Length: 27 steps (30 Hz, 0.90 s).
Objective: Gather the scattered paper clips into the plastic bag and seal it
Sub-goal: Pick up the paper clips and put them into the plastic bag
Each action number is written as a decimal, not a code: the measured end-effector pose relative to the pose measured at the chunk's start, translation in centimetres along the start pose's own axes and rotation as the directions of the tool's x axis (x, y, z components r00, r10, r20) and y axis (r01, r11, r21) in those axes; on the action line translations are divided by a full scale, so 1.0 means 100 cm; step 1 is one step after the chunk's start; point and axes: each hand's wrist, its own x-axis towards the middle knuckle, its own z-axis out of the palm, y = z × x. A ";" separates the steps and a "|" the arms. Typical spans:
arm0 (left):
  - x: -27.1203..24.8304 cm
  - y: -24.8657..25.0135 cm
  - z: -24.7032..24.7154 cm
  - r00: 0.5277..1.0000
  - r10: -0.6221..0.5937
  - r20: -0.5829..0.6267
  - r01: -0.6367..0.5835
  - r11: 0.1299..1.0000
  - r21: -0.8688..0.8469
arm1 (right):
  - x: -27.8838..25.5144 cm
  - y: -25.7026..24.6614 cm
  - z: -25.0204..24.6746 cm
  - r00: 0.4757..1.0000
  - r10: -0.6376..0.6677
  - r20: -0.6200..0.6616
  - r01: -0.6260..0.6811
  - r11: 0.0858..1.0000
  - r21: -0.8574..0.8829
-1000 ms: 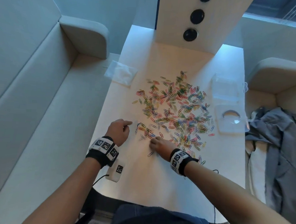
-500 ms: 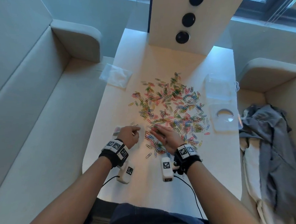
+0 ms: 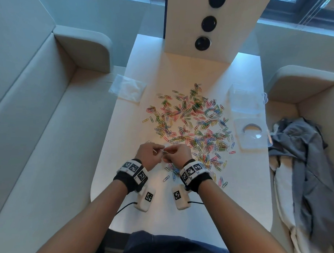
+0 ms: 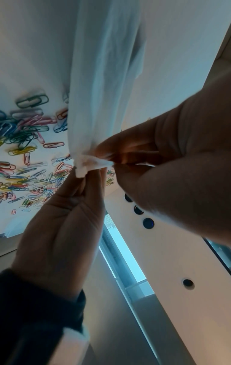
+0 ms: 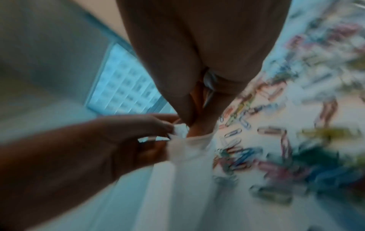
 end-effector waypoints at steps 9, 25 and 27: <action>-0.001 -0.006 -0.017 0.995 0.059 -0.077 -0.056 0.997 0.047 | -0.005 -0.024 0.008 0.922 -0.258 0.290 0.380 0.750 -0.542; -0.031 -0.037 -0.111 0.927 -0.059 -0.370 0.062 0.998 -0.005 | 0.064 0.013 0.075 0.767 -0.196 0.610 0.616 -0.038 -0.787; -0.030 -0.042 -0.109 0.934 -0.078 -0.350 0.072 0.997 -0.030 | 0.057 0.033 0.063 0.763 -0.206 0.613 0.585 -0.183 -0.790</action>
